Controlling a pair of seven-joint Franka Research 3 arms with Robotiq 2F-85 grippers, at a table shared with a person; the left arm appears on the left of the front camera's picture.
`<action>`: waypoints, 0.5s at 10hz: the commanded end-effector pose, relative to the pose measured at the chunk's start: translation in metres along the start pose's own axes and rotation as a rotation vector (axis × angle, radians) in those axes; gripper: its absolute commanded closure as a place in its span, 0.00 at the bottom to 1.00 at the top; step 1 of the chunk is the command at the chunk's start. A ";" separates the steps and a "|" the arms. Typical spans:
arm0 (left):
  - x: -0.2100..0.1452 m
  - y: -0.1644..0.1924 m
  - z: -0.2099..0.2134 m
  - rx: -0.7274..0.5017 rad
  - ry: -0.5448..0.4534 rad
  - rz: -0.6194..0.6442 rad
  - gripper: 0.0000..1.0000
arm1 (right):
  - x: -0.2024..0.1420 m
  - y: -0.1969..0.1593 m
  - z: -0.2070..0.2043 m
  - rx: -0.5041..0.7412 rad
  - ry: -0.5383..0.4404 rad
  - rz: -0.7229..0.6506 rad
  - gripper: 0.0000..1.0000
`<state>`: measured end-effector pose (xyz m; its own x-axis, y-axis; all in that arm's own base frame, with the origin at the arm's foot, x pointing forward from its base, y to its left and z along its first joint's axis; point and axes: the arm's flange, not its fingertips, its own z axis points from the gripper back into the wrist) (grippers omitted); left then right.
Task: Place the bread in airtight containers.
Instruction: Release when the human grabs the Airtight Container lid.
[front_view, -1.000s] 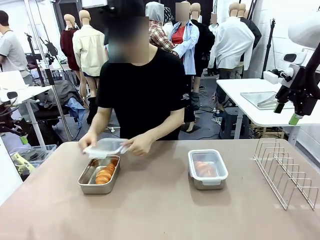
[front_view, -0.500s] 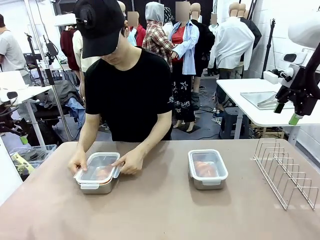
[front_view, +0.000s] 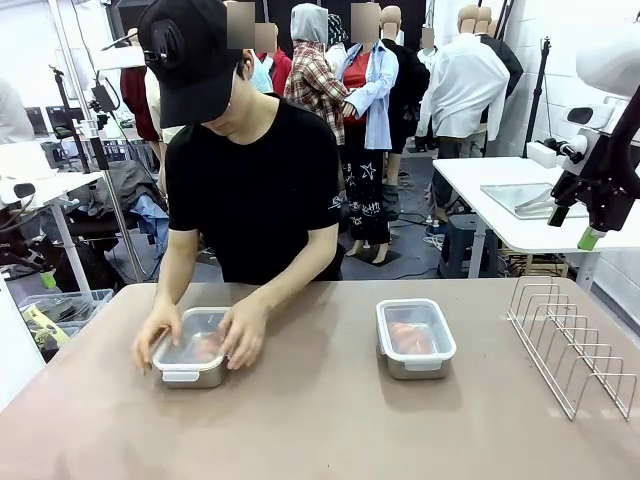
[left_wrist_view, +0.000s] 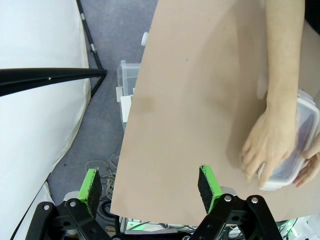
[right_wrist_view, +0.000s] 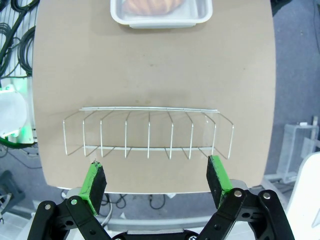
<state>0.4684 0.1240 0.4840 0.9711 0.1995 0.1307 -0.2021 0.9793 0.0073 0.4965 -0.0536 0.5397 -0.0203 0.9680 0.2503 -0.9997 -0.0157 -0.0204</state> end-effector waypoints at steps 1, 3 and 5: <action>0.000 0.001 0.000 -0.001 -0.002 0.003 0.00 | 0.001 0.001 0.000 0.008 0.010 0.013 0.00; 0.000 0.001 0.000 -0.001 -0.002 0.003 0.00 | 0.001 0.001 0.000 0.008 0.010 0.013 0.00; 0.000 0.001 0.000 -0.001 -0.002 0.003 0.00 | 0.001 0.001 0.000 0.008 0.010 0.013 0.00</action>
<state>0.4684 0.1239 0.4840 0.9712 0.1994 0.1307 -0.2021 0.9793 0.0073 0.4965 -0.0536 0.5397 -0.0203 0.9680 0.2503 -0.9997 -0.0157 -0.0204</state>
